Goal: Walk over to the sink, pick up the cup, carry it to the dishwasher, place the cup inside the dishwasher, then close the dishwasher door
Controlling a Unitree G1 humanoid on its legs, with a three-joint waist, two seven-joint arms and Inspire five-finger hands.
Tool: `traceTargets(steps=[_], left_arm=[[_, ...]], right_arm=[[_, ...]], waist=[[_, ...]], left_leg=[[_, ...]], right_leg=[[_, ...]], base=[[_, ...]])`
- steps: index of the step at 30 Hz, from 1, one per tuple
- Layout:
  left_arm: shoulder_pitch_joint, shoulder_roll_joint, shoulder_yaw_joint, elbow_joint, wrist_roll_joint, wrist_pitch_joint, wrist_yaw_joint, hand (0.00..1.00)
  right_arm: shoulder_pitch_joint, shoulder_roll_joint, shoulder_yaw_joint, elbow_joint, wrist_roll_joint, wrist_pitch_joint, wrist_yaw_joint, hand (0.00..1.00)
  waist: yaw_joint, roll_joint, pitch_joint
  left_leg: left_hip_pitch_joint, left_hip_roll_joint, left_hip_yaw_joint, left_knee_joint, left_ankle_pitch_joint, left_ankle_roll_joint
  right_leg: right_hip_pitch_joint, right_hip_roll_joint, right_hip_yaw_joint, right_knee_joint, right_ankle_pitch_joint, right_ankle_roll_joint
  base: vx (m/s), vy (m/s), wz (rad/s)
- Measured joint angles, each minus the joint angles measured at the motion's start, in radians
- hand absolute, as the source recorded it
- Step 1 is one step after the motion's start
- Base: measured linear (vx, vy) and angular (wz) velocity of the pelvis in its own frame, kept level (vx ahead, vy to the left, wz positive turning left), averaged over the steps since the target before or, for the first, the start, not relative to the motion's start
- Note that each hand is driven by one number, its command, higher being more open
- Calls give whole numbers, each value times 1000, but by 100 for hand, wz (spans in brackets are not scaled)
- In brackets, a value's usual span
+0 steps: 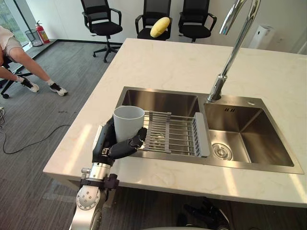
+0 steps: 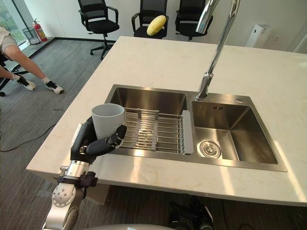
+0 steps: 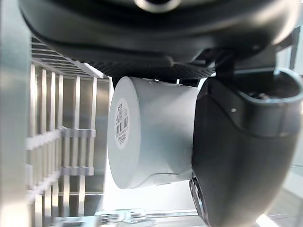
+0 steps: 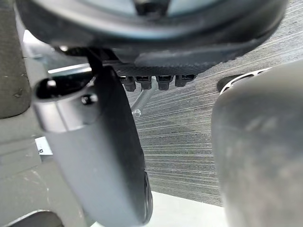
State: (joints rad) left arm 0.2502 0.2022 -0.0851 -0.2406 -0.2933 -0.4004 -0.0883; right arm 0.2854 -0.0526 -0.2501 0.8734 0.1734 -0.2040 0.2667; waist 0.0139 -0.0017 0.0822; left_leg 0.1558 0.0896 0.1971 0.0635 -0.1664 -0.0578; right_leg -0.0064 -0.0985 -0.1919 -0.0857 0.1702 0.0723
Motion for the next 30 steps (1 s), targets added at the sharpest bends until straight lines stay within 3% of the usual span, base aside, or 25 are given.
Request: traceTargets(steps=[2,4,7,8,9,11,12,13,14,15,18,21,24,25,27,28,29,30], left_arm=[[2,-16,0,-48,-4,-21,2,0],[-3,-31,-2,-92,-3,-34,18,0],[-26,-33,-2,-105,-3,-36,42,0],[-42,-35,2,-104,0,-48,62,0],[-53,-35,1,-94,0,-52,85,0],[-41,-42,4,-96,0,-71,106,0],[-33,-54,19,-100,-1,-83,119,0],[-31,-66,20,-102,-2,-86,126,0],[-35,-76,31,-114,-3,-94,131,0],[-53,-72,42,-116,-3,-106,130,0],[-52,-68,18,-104,-5,-74,124,0],[-52,-68,18,-105,-15,-74,101,0],[-52,-79,11,-117,-13,-73,76,0],[-59,-89,-6,-122,-13,-73,65,0],[-60,-102,-43,-123,-15,-73,32,0],[-60,-105,-70,-123,-24,-73,2,0],[-60,-107,-83,-123,-26,-75,-11,0],[-63,-109,-102,-114,-33,-85,-36,0]], right_arm=[[2,-1,0,0,0,-2,-2,100],[-1,-5,-1,-13,-1,-6,-2,100],[-4,-5,-1,-25,-2,-11,-1,100],[-15,1,-2,-24,-1,-13,3,100],[-16,4,-1,-14,-1,-14,6,100],[-20,0,-1,12,1,-20,8,100],[-34,-6,0,22,2,-31,8,100],[-42,-14,0,25,2,-35,7,100],[-62,-25,0,26,3,-53,7,100],[-110,-31,0,37,4,-59,7,100],[-135,-46,5,60,4,-58,2,100],[-137,-47,25,48,4,-43,0,100],[-107,-51,19,46,3,-21,-5,100],[-89,-54,19,46,3,-17,-9,100],[-56,-75,15,46,5,-16,-17,100],[-33,-84,12,42,19,-17,-23,100],[-22,-86,9,38,27,-18,-27,100],[-21,-80,-8,50,32,-18,-36,100]], waist=[[0,1,-4],[-3,1,-7],[-1,-5,-7],[10,-7,-6],[8,-16,-5],[26,-30,-14],[46,-41,-25],[57,-35,-31],[76,0,-53],[84,8,-25],[80,46,-2],[79,48,-1],[51,36,-3],[33,22,0],[19,27,-8],[12,43,-20],[9,57,-29],[0,69,-46]], left_leg=[[-1,-1,12,7,-6,2],[-2,-9,32,19,-13,11],[1,-26,49,31,-16,28],[-7,-27,66,37,-16,41],[-7,-36,51,55,-16,45],[-16,-53,24,85,-17,48],[-49,-64,16,122,-18,49],[-77,-63,11,134,-16,51],[-136,-36,2,137,-3,49],[-167,-30,-2,162,1,43],[-176,3,-39,196,7,28],[-202,28,-43,193,31,14],[-216,71,83,185,23,29],[-222,92,161,211,10,71],[-220,115,250,296,-10,105],[-198,136,286,321,-8,103],[-181,147,291,302,-10,92],[-161,110,273,201,-1,-1]], right_leg=[[-15,-1,14,18,-2,0],[-89,-18,29,169,-65,1],[-145,-40,25,279,-80,-4],[-166,-58,24,346,-133,-5],[-194,-88,24,589,-267,-18],[-171,-95,43,777,-363,15],[-166,-87,67,726,-374,22],[-161,-71,74,667,-371,27],[-106,-33,91,481,-362,29],[-83,-23,108,425,-378,12],[-10,16,67,313,-305,-5],[-21,29,53,309,-277,-27],[-20,8,-10,278,-245,-30],[-12,-24,-53,261,-234,-24],[-2,-73,-120,257,-224,-8],[11,-94,-164,252,-221,6],[13,-98,-185,254,-228,17],[7,-120,-214,267,-229,44]], base=[[-25,9,-25],[-37,25,-24],[-82,39,-19],[-131,-2,3],[-107,-25,21],[-21,-61,41],[-22,-63,23],[-86,-67,12],[-129,-92,8],[-154,-107,14],[-199,-82,29],[-193,-70,9],[-129,-33,54],[-95,35,96],[-100,165,119],[-76,225,120],[-42,288,117],[-32,243,79]])
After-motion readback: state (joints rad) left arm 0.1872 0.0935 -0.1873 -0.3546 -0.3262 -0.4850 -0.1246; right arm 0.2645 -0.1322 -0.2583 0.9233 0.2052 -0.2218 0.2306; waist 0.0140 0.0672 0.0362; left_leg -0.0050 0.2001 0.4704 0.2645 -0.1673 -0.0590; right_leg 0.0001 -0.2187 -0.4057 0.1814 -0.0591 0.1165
